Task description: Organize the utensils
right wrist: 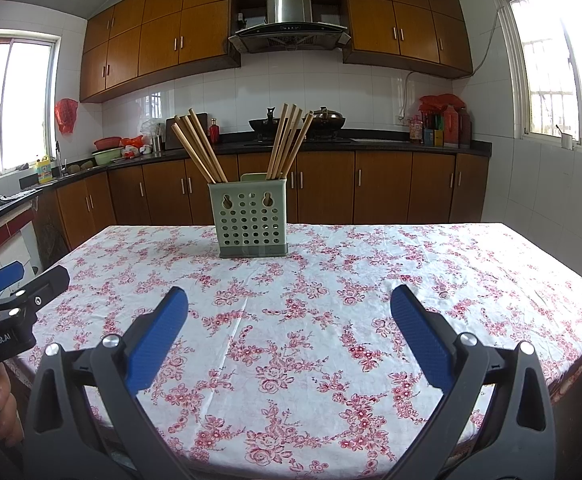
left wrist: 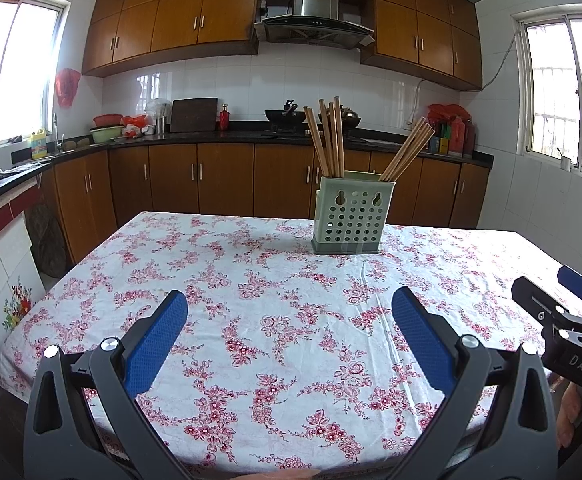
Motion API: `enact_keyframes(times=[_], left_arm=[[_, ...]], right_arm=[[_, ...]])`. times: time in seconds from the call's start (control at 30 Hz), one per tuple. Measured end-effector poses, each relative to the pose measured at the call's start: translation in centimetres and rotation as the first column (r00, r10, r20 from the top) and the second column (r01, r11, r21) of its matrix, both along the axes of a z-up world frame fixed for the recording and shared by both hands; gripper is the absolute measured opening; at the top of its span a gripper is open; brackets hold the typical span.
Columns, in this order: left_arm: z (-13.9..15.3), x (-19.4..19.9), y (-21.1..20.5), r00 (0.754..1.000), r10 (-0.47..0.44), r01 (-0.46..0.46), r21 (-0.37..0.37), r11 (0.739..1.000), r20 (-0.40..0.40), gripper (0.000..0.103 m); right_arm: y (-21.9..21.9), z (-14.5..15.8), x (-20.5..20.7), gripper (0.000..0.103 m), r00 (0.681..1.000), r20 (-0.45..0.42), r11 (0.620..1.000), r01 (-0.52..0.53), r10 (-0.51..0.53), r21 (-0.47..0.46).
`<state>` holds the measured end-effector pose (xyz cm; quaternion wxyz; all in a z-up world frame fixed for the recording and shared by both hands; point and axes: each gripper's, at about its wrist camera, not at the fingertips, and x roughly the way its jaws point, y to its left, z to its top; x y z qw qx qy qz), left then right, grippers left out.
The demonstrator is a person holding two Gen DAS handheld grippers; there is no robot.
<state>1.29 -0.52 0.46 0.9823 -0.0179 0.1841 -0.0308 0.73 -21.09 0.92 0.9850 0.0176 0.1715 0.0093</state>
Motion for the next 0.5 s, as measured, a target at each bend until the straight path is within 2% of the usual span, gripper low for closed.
enact_keyframes(times=[0.5], left_arm=[[-0.02, 0.09, 0.17, 1.000, 0.013, -0.013, -0.007, 1.000, -0.006, 0.101]], right_arm=[[0.06, -0.07, 0.00, 0.099, 1.000, -0.001, 1.000, 0.000, 0.000, 0.002]])
